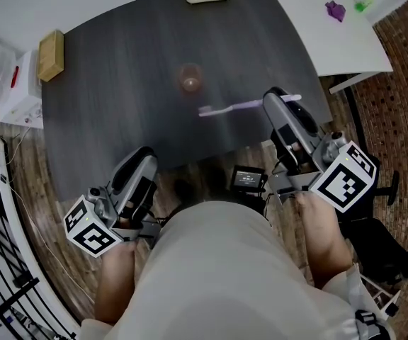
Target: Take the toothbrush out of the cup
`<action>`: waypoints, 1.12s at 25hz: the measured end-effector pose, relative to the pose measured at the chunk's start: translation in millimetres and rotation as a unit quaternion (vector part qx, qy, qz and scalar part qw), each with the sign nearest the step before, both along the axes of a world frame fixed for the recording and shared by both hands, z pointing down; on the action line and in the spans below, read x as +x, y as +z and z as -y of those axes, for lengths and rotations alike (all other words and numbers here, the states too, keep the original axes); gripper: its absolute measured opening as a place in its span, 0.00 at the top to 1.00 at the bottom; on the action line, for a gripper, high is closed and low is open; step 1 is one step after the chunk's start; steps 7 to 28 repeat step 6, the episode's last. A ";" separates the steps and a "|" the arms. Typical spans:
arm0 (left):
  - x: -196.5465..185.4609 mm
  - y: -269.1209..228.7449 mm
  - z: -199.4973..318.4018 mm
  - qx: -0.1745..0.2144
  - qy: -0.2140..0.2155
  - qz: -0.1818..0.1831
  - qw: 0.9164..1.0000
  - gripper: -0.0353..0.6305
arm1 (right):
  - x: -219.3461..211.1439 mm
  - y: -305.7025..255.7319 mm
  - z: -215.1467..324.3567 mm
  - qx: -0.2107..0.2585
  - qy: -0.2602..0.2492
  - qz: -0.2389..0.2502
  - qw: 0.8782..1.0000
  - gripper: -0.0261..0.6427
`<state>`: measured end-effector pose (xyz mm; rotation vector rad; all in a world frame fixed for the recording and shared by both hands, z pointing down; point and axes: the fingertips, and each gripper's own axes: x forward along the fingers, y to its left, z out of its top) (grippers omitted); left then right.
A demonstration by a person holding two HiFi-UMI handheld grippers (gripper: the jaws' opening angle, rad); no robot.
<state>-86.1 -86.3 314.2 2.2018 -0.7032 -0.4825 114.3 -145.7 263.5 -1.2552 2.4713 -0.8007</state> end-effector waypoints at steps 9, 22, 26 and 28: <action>4.2 -1.8 7.0 0.000 0.003 0.000 1.000 0.83 | 0.4 -2.7 8.0 0.001 -0.003 -0.002 1.000 0.86; 4.2 -1.8 7.0 0.000 0.003 0.000 1.000 0.83 | 0.4 -2.7 8.0 0.001 -0.003 -0.002 1.000 0.86; 4.2 -1.8 7.0 0.000 0.003 0.000 1.000 0.83 | 0.4 -2.7 8.0 0.001 -0.003 -0.002 1.000 0.86; 4.2 -1.8 7.0 0.000 0.003 0.000 1.000 0.83 | 0.4 -2.7 8.0 0.001 -0.003 -0.002 1.000 0.86</action>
